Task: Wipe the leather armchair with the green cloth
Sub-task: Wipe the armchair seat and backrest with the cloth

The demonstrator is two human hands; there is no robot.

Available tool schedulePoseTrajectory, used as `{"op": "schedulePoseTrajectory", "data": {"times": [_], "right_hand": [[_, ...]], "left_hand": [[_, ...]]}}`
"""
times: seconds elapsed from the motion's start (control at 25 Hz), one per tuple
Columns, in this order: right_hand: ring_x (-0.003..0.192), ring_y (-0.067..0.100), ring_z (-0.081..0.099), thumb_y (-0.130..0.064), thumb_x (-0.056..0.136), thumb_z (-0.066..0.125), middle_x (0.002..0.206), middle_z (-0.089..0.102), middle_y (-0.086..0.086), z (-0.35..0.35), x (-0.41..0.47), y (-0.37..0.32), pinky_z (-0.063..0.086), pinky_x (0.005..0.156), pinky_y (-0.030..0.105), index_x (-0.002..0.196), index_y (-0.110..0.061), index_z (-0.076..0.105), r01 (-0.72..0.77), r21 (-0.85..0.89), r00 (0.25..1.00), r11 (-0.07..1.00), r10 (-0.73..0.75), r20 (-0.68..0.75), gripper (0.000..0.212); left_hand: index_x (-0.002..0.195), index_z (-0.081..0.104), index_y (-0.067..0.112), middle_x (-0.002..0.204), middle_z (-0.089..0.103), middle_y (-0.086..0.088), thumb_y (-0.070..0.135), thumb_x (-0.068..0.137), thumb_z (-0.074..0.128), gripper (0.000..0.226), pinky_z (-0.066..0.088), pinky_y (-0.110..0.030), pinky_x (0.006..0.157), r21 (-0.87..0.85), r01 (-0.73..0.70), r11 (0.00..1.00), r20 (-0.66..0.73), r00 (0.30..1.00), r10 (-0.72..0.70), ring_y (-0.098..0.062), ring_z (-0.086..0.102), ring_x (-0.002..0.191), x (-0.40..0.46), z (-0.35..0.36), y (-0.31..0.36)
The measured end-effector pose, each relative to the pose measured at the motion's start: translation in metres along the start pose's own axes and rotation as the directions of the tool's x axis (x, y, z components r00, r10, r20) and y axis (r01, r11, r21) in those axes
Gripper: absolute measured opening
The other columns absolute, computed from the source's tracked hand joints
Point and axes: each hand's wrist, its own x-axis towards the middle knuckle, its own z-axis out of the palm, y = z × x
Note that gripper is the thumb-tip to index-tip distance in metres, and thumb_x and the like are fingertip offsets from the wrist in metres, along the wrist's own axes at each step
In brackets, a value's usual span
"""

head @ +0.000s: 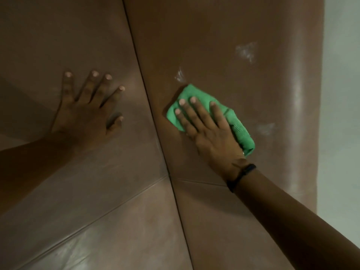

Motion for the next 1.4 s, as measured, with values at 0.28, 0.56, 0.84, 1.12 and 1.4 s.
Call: {"op": "schedulePoseTrajectory", "data": {"times": [0.28, 0.56, 0.84, 1.12, 1.4], "right_hand": [[0.168, 0.031, 0.006, -0.036, 0.117, 0.021, 0.182, 0.006, 0.007, -0.009, -0.018, 0.042, -0.013, 0.130, 0.055, 0.174, -0.019, 0.012, -0.056, 0.038, 0.996, 0.998, 0.058, -0.073, 0.060], [0.169, 0.027, 0.001, -0.014, 0.103, 0.054, 0.183, 0.001, 0.003, -0.013, -0.047, 0.074, -0.011, 0.132, 0.055, 0.174, -0.022, 0.011, -0.069, 0.043, 0.995, 0.997, 0.072, -0.074, 0.084], [0.168, 0.028, 0.005, -0.026, 0.111, 0.050, 0.183, 0.003, 0.006, -0.003, -0.045, 0.052, -0.005, 0.133, 0.054, 0.174, -0.018, 0.010, 0.051, -0.040, 0.999, 0.998, -0.051, -0.011, 0.076], [0.168, 0.032, 0.009, -0.028, 0.117, 0.042, 0.182, 0.006, 0.012, -0.018, 0.098, 0.004, 0.012, 0.133, 0.056, 0.173, -0.011, 0.012, -0.031, 0.020, 0.998, 0.999, 0.032, -0.048, 0.067], [0.168, 0.030, 0.004, -0.025, 0.112, 0.048, 0.182, 0.002, 0.011, -0.024, 0.082, 0.043, 0.001, 0.131, 0.054, 0.174, -0.012, 0.011, -0.062, 0.016, 0.997, 0.998, 0.062, -0.048, 0.073]], "left_hand": [[0.179, 0.028, 0.023, 0.186, 0.020, -0.018, 0.064, 0.106, 0.027, 0.084, -0.015, -0.074, 0.132, -0.017, -0.014, 1.000, -0.039, 0.999, 0.014, -0.044, 0.012, 0.174, 0.001, 0.006, 0.000], [0.180, 0.026, 0.023, 0.186, 0.021, -0.019, 0.061, 0.106, 0.034, 0.084, -0.017, -0.072, 0.133, -0.041, -0.015, 0.999, -0.064, 0.998, 0.012, -0.044, 0.012, 0.174, 0.000, 0.004, 0.000], [0.179, 0.030, 0.021, 0.187, 0.022, -0.018, 0.060, 0.106, 0.036, 0.083, -0.019, -0.070, 0.132, -0.034, -0.007, 0.999, -0.049, 0.999, 0.005, -0.042, 0.013, 0.174, 0.001, -0.001, -0.001], [0.179, 0.032, 0.022, 0.187, 0.025, -0.016, 0.058, 0.107, 0.040, 0.081, -0.018, -0.069, 0.134, -0.019, -0.015, 1.000, -0.081, 0.997, 0.014, -0.041, 0.017, 0.174, 0.000, -0.002, -0.002], [0.179, 0.030, 0.023, 0.187, 0.025, -0.015, 0.058, 0.107, 0.042, 0.082, -0.009, -0.073, 0.136, -0.029, 0.004, 1.000, -0.064, 0.998, -0.006, -0.040, 0.018, 0.175, -0.001, -0.003, 0.001]]}}
